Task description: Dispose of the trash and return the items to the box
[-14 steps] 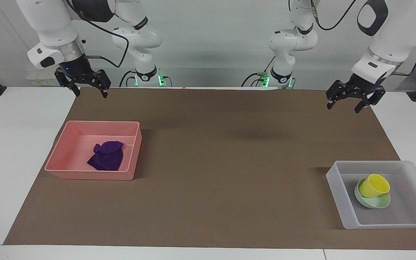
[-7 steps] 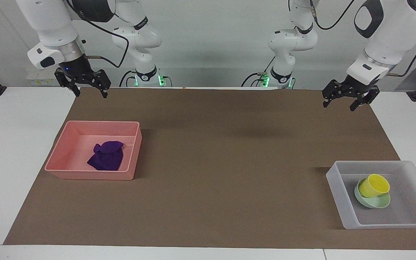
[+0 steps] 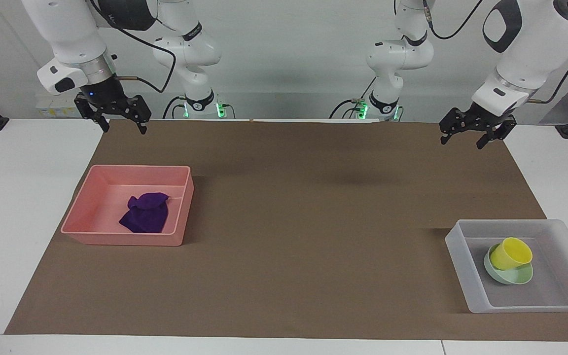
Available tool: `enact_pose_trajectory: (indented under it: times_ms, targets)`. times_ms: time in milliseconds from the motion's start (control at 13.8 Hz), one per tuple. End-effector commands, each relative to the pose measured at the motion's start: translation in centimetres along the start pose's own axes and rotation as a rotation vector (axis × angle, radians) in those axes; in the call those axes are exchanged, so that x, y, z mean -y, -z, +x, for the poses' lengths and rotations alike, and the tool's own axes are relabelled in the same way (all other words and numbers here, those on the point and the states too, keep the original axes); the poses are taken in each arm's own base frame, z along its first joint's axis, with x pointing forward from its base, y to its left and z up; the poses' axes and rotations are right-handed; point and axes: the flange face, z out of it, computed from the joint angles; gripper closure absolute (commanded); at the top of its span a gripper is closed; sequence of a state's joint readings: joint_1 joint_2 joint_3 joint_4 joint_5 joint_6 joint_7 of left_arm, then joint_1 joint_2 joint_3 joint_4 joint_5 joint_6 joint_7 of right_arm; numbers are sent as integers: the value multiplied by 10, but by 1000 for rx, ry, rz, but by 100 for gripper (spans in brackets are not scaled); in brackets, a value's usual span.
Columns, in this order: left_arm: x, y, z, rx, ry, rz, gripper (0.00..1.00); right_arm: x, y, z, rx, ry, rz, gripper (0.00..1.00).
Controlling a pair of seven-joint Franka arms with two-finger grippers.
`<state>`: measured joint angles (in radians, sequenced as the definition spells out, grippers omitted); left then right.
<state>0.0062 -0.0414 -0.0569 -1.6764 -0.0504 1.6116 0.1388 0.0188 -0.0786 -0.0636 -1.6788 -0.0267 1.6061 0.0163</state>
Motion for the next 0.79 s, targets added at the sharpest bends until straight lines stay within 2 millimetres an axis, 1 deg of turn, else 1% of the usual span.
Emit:
enact_pose_trajectory:
  times_ms: [0, 289, 434, 506, 650, 723]
  targets:
    - [-9, 1, -8, -6, -9, 18, 0, -3, -1, -3, -9, -9, -5, 0]
    - [8, 5, -6, -37, 12, 29, 0, -3, -1, -3, -9, -9, -5, 0]
    - [19, 7, -6, -43, 31, 43, 0, -3, -1, -3, -8, -9, -5, 0]
    - [26, 11, -8, -51, 44, 44, 0, -3, -1, -3, -9, -9, -5, 0]
    - [25, 13, -8, -55, 49, 43, 0, -3, -1, -3, -9, -9, -3, 0]
    - [21, 15, -8, -53, 44, 43, 0, -3, -1, -3, -9, -9, -5, 0]
